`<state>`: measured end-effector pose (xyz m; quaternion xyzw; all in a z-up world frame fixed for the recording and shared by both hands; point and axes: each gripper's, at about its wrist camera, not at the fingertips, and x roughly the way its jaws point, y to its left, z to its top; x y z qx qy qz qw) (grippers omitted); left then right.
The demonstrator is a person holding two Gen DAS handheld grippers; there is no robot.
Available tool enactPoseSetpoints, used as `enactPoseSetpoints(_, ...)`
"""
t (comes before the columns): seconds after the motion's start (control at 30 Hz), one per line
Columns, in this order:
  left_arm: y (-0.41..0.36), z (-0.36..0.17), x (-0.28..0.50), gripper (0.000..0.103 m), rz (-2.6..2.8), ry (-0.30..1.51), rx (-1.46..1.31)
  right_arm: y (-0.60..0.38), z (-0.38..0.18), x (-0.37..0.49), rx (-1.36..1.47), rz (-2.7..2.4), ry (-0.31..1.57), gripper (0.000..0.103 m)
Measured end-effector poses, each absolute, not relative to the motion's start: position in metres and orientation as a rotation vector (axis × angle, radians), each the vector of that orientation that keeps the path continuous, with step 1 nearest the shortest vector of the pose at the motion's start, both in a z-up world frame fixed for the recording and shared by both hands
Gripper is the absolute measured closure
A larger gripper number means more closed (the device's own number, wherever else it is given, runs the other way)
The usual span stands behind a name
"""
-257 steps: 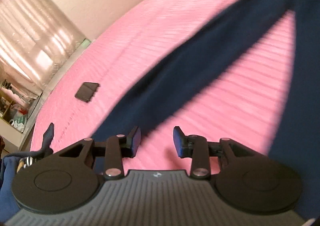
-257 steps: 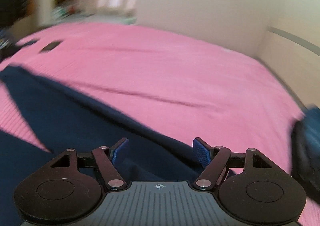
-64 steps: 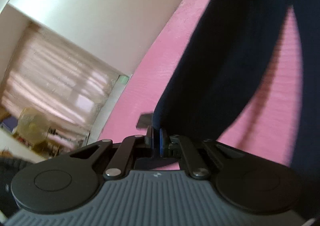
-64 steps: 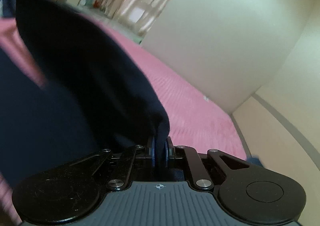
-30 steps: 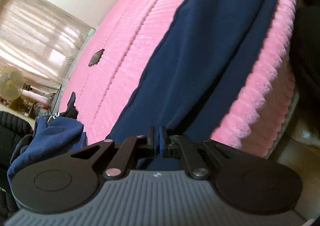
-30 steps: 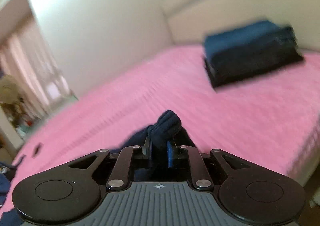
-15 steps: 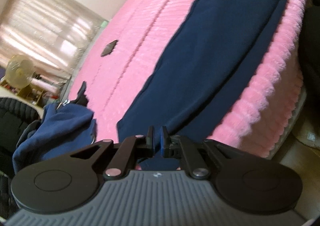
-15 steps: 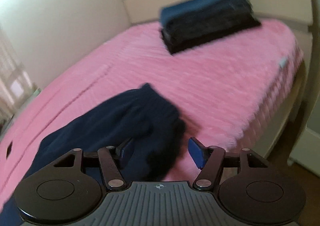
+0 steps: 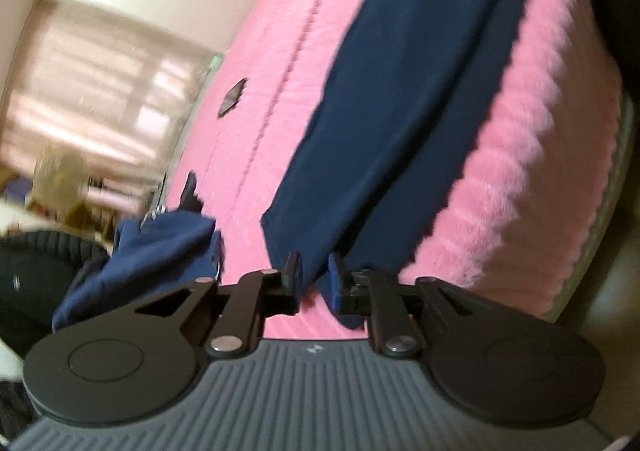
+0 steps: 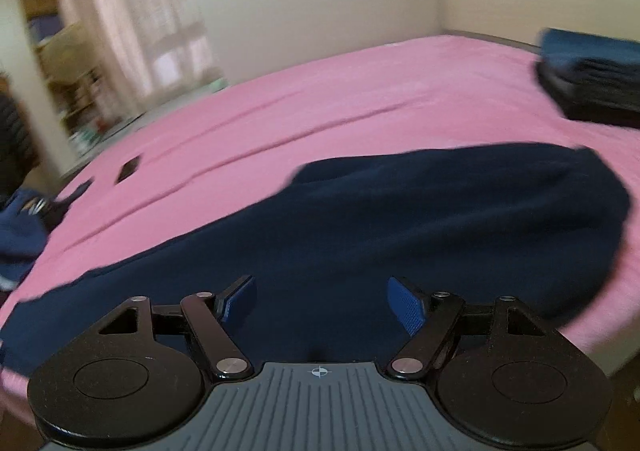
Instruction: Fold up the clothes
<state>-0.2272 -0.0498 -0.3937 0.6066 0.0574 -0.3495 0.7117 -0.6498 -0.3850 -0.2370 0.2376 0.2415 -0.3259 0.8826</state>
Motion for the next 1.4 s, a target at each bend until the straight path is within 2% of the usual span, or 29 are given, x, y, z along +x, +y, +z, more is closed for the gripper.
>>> enactPoseSetpoints(0.1, -0.055, -0.406, -0.223, 0.081, -0.809, 0.085, 1.420, -0.372, -0.238, -0.617, 0.416, -0.543, 0.570, 0.027)
enactPoseSetpoints(0.23, -0.061, -0.417, -0.215, 0.083, -0.827, 0.045, 1.474, -0.372, -0.254, -0.600, 0.410, -0.470, 0.621, 0.026)
enactPoseSetpoints(0.27, -0.063, -0.418, -0.214, 0.085, -0.828, 0.040, 1.476, -0.376, -0.258, -0.603, 0.433, -0.482, 0.622, 0.026)
enactPoseSetpoints(0.3, -0.063, -0.415, -0.214, 0.097, -0.827, 0.038, 1.463, -0.379, -0.260, -0.608, 0.459, -0.502, 0.617, 0.026)
enactPoseSetpoints(0.33, -0.062, -0.411, -0.216, 0.101, -0.826, 0.036, 1.443, -0.380, -0.262, -0.615, 0.484, -0.531, 0.605, 0.026)
enactPoseSetpoints(0.5, -0.056, -0.386, -0.229, 0.101, -0.804, 0.025, 1.330, -0.394, -0.264, -0.686, 0.618, -0.761, 0.499, 0.026)
enactPoseSetpoints(0.73, -0.062, -0.398, -0.233, 0.101, -0.820, 0.134, 1.332, -0.435, -0.273, -0.783, 0.820, -1.031, 0.266, 0.026)
enactPoseSetpoints(0.93, -0.073, -0.397, -0.229, 0.101, -0.819, 0.192, 1.361, -0.487, -0.281, -0.811, 0.856, -1.111, 0.175, 0.027)
enactPoseSetpoints(1.0, -0.075, -0.396, -0.230, 0.101, -0.815, 0.198, 1.377, -0.501, -0.282, -0.814, 0.880, -1.119, 0.194, 0.061)
enactPoseSetpoints(1.03, -0.076, -0.394, -0.231, 0.101, -0.807, 0.198, 1.378, -0.507, -0.282, -0.816, 0.892, -1.123, 0.204, 0.092)
enactPoseSetpoints(1.1, -0.078, -0.390, -0.233, 0.101, -0.792, 0.198, 1.378, -0.519, -0.279, -0.819, 0.892, -1.117, 0.216, 0.101)
enactPoseSetpoints(1.23, -0.079, -0.376, -0.244, 0.101, -0.771, 0.171, 1.358, -0.538, -0.257, -0.837, 0.818, -1.094, 0.171, 0.101)
enactPoseSetpoints(1.3, -0.079, -0.366, -0.254, 0.101, -0.767, 0.138, 1.333, -0.542, -0.259, -0.835, 0.789, -1.114, 0.216, 0.101)
enactPoseSetpoints(1.4, -0.076, -0.382, -0.259, 0.101, -0.803, 0.174, 1.371, -0.535, -0.262, -0.829, 0.761, -1.127, 0.266, 0.101)
